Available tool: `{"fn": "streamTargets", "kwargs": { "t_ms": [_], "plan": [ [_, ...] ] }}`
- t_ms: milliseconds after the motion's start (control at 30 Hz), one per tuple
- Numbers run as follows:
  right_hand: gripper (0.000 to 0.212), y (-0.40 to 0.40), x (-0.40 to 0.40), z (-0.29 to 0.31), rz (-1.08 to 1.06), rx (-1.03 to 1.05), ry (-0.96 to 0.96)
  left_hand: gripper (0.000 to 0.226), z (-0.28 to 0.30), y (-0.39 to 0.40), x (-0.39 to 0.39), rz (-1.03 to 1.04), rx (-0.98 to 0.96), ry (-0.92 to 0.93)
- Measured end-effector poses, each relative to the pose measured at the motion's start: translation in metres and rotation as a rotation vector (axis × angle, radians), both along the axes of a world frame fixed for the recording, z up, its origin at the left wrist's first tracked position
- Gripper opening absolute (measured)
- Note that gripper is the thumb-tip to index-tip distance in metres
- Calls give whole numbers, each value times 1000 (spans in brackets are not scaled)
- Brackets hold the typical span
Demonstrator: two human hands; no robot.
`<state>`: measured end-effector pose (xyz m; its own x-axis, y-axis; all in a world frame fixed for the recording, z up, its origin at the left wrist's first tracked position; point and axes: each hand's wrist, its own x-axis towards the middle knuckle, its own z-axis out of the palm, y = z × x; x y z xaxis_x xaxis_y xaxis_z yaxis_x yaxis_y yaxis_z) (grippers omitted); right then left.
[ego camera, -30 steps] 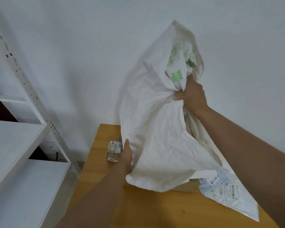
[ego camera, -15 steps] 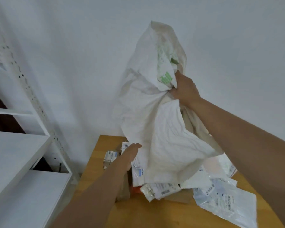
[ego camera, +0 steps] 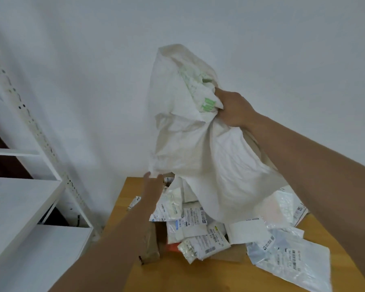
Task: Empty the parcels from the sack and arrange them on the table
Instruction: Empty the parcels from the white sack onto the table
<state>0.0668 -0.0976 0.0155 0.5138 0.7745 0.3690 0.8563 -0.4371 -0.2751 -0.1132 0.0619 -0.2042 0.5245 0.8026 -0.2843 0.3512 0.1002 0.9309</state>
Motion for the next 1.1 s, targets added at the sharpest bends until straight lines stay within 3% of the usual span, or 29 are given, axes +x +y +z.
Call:
{"fn": "streamTargets", "kwargs": {
  "t_ms": [133,233,300,433,533,633,700,867,1000,1100],
  "plan": [
    [47,-6,4,13,90,-84,20,104,34,24,1,94,257,-210],
    [35,-12,8,16,113,-86,42,130,69,36,-1,-71,537,-230],
    [40,-15,8,22,117,-154,88,143,98,44,-4,-185,709,-244],
    [20,-12,4,33,143,-203,184,159,147,53,4,-299,853,-207],
    [33,-1,-13,51,234,-203,245,142,170,43,26,-484,825,-220],
    [26,9,-25,62,263,-188,220,61,179,23,31,-590,603,-332],
    [24,6,-26,64,243,-183,149,37,180,18,25,-508,454,-427],
    [110,-51,-1,75,7,-259,184,21,183,32,11,-192,337,-465],
    [125,-111,28,41,-111,-279,405,15,179,51,-9,109,322,-387],
    [132,-112,29,-15,-89,-184,578,16,177,57,-23,71,225,-369]
  ]
}}
